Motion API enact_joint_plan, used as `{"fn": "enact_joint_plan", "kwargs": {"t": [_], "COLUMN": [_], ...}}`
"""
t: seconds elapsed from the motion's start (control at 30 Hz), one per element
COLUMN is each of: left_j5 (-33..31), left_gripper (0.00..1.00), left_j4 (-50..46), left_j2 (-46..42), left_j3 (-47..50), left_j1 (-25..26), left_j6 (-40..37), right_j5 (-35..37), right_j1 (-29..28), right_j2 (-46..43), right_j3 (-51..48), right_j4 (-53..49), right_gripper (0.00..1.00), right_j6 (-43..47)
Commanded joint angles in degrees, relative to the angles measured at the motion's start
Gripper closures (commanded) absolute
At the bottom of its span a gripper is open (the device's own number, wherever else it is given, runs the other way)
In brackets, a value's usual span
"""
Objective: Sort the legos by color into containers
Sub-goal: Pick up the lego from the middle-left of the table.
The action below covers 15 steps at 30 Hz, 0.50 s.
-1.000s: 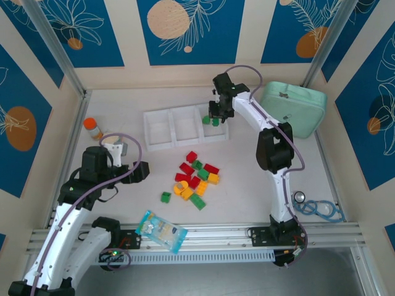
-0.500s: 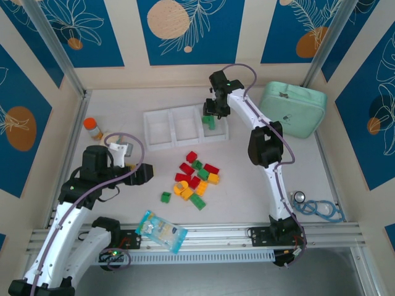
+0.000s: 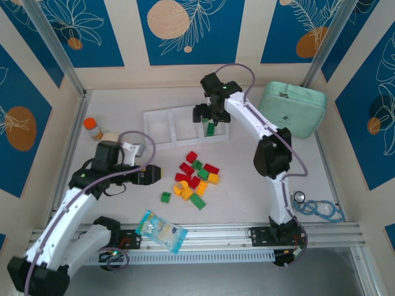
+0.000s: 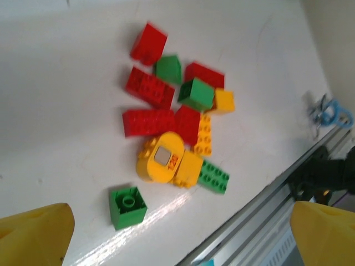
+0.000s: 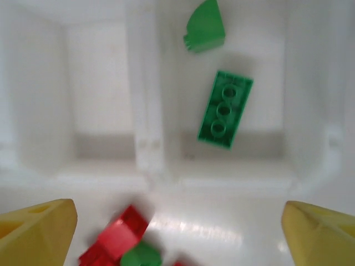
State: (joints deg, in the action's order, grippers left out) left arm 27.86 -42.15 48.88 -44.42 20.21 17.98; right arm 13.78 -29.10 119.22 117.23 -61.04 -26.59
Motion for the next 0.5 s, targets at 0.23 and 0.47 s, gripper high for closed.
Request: {"fn": "enact_joint_plan", "kwargs": {"t": [0.23,0.47], "left_j5": [-21.8,-27.2], "left_gripper": [0.07,0.16], "left_j4": [-7.8,-5.0], "left_j2": [14.3,17.7], "left_j3": [-1.6,1.3], "left_j1": [23.5,25.1], "left_j6": [11.9,14.9], "right_j5": [-2.6,-7.4], "right_j1": [2.3,6.0], "right_j2": [-31.1,-40.5], "right_j3": [-35.0,-47.5], "right_j4": [10.5,13.6], "right_gripper": [0.01,0.00], "right_j6": [-8.3,-7.0]}}
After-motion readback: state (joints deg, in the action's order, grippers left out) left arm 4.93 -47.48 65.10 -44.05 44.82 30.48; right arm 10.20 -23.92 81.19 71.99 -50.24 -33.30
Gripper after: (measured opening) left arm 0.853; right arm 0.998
